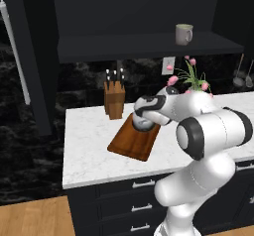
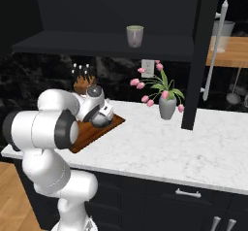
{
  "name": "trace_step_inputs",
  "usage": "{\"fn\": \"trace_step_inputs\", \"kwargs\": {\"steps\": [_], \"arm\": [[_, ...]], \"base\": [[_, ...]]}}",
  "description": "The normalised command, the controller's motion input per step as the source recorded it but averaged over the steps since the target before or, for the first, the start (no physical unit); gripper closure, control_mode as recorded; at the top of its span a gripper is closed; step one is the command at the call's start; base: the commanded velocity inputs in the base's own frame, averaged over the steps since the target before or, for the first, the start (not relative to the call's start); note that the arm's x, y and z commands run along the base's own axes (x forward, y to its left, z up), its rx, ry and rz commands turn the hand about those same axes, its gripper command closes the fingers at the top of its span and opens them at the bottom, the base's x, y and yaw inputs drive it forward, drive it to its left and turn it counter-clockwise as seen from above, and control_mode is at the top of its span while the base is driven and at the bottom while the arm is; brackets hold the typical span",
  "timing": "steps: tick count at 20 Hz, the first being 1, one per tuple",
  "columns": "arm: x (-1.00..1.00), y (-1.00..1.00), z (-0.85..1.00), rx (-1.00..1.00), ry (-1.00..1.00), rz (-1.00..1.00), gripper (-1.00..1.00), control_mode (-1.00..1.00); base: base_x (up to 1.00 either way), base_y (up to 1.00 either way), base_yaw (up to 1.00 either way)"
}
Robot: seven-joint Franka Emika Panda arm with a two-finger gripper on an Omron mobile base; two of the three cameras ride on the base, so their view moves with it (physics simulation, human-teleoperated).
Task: Pick the kettle from the counter and place it on the tray. Then pick the mug from the cabinet and place it on the tray. Then close the cabinet doors.
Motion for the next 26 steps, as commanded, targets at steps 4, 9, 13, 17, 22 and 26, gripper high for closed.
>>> {"fn": "trace_step_inputs", "kwargs": {"steps": [4, 9, 13, 17, 22, 26], "arm": [[0.25, 0.0, -0.12, 0.0, 0.01, 0.0, 1.0, -1.0], [0.03, 0.0, -0.18, 0.01, 0.09, -0.01, 1.0, -1.0], [0.01, 0.0, -0.2, 0.0, 0.08, -0.01, 1.0, -1.0], [0.0, 0.0, -0.08, 0.02, 0.04, -0.02, 1.0, -1.0], [0.0, 0.0, -0.11, 0.01, 0.06, -0.02, -1.0, -1.0], [-0.01, 0.0, -0.01, 0.0, 0.02, -0.03, -1.0, -1.0]], "base": [[0.0, 0.0, 0.0], [0.0, 0.0, 0.0], [0.0, 0.0, 0.0], [0.0, 0.0, 0.0], [0.0, 0.0, 0.0], [0.0, 0.0, 0.0]]}}
